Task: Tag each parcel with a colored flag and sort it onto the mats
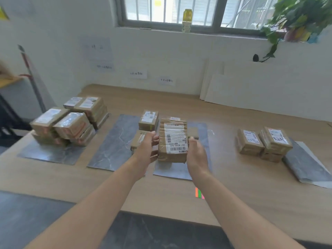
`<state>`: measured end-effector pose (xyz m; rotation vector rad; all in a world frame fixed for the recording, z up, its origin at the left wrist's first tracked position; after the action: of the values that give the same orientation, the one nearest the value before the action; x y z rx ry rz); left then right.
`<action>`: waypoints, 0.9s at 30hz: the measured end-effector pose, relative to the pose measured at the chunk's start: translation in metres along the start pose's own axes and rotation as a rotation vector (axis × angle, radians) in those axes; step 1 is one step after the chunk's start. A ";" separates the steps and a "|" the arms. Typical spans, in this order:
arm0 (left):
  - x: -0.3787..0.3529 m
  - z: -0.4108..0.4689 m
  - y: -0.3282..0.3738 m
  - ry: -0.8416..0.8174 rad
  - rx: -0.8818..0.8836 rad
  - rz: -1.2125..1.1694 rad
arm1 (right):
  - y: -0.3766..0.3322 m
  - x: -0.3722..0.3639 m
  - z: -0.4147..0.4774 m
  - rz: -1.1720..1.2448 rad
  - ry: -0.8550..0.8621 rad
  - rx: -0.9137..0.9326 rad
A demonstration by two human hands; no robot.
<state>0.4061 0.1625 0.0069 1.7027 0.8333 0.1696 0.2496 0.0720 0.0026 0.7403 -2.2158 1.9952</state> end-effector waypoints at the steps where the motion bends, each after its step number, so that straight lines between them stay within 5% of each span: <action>1: 0.016 0.001 0.002 0.004 0.005 -0.001 | -0.001 -0.015 -0.002 0.003 0.003 -0.003; 14: 0.165 0.044 -0.020 0.008 0.203 0.060 | 0.033 -0.167 -0.023 -0.003 0.039 -0.172; 27: 0.187 0.069 -0.106 0.002 0.380 0.109 | 0.124 -0.180 -0.021 -0.056 0.076 -0.346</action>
<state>0.5331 0.2283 -0.1670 2.1064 0.8103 0.0905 0.3543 0.1510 -0.1730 0.6616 -2.3740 1.5267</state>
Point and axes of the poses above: each hand's wrist, its own z-axis towards the middle knuckle, its own x-axis out of the back of the hand, y = z × x, the point moved 10 cm from there along z, towards the middle knuckle, and after that the axes turned 10 degrees about -z, right-handed, at the moved point
